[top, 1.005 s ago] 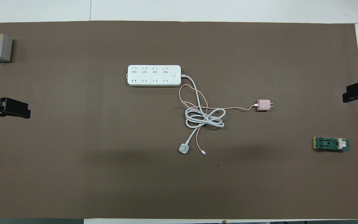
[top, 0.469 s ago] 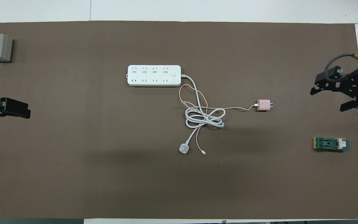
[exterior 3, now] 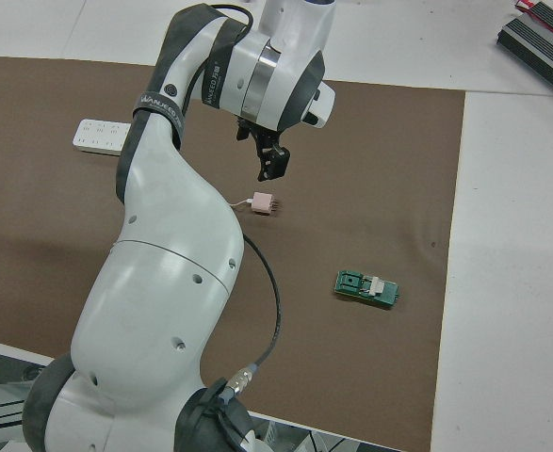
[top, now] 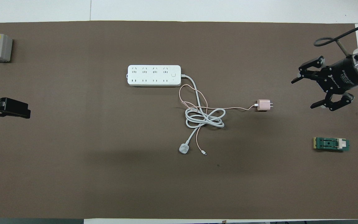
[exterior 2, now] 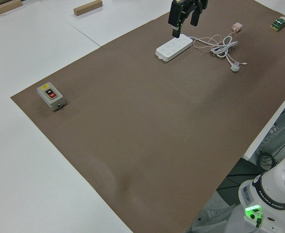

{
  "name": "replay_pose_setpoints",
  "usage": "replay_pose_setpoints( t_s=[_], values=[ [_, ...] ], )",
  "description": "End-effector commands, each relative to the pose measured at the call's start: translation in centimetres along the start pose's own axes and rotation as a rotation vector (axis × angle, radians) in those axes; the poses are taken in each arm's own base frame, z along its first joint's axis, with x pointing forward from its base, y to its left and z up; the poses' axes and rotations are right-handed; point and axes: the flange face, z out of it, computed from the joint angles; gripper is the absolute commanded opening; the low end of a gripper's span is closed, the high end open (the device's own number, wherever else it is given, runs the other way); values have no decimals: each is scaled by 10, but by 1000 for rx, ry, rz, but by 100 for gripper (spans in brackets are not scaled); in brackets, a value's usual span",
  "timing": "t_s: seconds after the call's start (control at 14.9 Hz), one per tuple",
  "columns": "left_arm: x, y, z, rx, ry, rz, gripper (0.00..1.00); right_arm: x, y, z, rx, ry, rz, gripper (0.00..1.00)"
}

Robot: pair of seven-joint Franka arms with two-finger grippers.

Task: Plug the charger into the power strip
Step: 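Reach the right gripper over the pink charger and lower it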

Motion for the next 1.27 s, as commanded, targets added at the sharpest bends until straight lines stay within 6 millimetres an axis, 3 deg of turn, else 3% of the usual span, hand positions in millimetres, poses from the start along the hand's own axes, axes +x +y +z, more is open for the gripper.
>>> replay_pose_setpoints(
  t_s=[0.0,0.13,0.33,0.54,0.94,1.21],
  values=[
    [-9,-1,0,-12,-5,-10,100,14,5,29,82,-63,152,100],
    [-9,-1,0,-12,-5,-10,100,21,2,44,130,-121,287,100],
    [-9,-1,0,-12,-5,-10,100,44,0,73,137,-180,345,100],
    [-9,-1,0,-12,-5,-10,100,78,11,100,145,-247,407,100],
    [-9,-1,0,-12,-5,-10,100,101,19,159,132,-309,361,100],
    [-9,-1,0,-12,-5,-10,100,109,34,178,161,-343,319,100]
  ],
)
